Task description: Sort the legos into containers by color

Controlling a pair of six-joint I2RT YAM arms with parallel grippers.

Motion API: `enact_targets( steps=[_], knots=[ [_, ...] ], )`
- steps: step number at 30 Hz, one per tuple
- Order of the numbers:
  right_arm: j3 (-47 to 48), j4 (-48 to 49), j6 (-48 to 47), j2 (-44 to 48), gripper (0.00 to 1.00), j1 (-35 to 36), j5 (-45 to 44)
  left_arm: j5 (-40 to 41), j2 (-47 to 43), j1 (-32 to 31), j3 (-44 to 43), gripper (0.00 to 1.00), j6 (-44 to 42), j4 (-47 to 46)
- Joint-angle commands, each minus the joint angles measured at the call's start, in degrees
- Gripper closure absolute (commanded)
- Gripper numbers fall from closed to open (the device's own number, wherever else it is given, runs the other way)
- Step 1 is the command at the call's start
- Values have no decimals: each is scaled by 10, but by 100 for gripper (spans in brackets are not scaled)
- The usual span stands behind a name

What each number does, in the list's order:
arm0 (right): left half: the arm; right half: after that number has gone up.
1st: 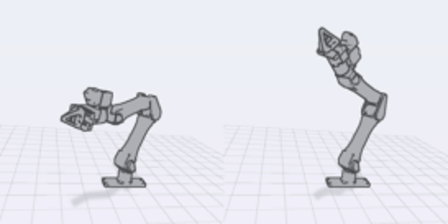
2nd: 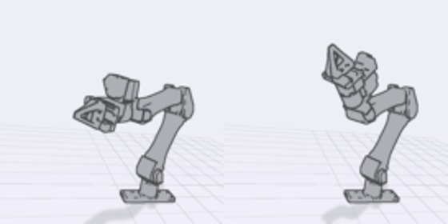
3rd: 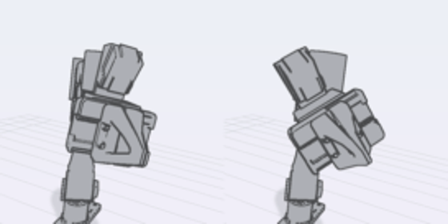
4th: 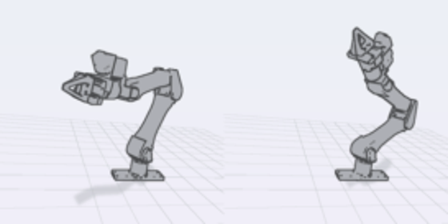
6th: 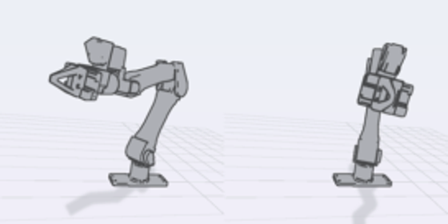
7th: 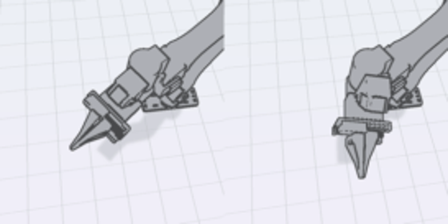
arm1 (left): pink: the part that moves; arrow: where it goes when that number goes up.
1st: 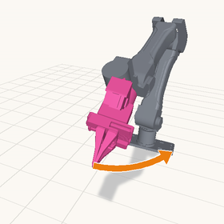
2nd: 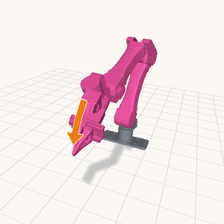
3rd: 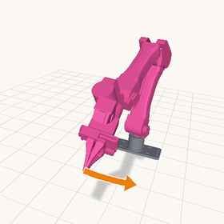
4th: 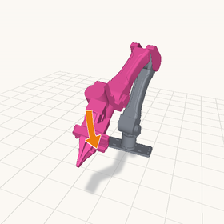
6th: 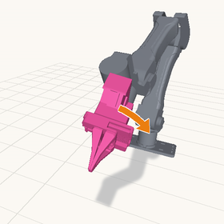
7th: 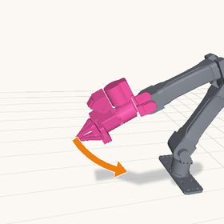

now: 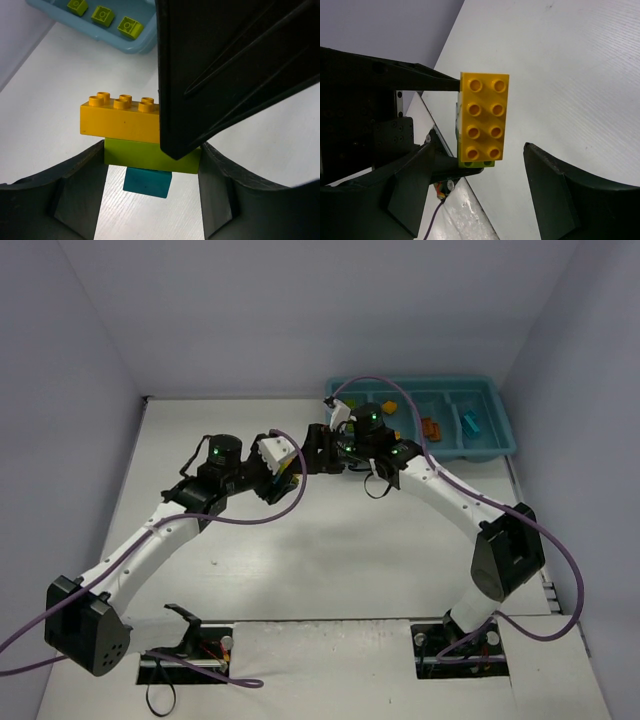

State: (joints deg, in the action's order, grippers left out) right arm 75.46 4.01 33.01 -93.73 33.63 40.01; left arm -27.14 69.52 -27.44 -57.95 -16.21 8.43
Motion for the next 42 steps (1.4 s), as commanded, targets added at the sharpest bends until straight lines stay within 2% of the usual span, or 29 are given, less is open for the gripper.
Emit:
enact_targets(
  steps=[1,4,12,16,20,23,29,31,34,35,37,39,42],
  knots=[
    [36,31,5,0,32,9,-3,-6,-15,-7,-8,95,-28,-18],
    [39,31,1,-2,35,13,-8,-7,-15,-8,-8,95,-36,-12],
    [35,31,-1,-7,56,14,-5,-7,-21,-9,-9,95,-39,-10],
    [35,30,-3,-7,63,14,-3,-7,-24,-9,-10,96,-40,-9],
    [36,31,-1,-12,64,14,4,-5,-25,-13,-10,95,-39,-10],
    [36,30,0,-13,60,17,8,-4,-25,-15,-10,95,-39,-9],
    [37,30,-2,-14,58,18,10,-2,-25,-16,-10,96,-40,-10],
    [37,30,-3,-13,62,18,10,-2,-24,-17,-11,96,-40,-10],
    [37,30,-8,-8,80,18,1,-1,-20,-17,-10,96,-40,-8],
    [37,29,-9,-5,91,17,-5,0,-18,-17,-8,95,-43,-7],
    [37,26,-16,1,100,13,-11,7,-15,-17,-1,96,-45,-3],
    [35,22,-25,10,100,6,-18,13,-14,-17,8,100,-42,-11],
    [27,14,-30,24,100,-22,-13,30,-15,-17,31,100,-34,-26]
  ],
)
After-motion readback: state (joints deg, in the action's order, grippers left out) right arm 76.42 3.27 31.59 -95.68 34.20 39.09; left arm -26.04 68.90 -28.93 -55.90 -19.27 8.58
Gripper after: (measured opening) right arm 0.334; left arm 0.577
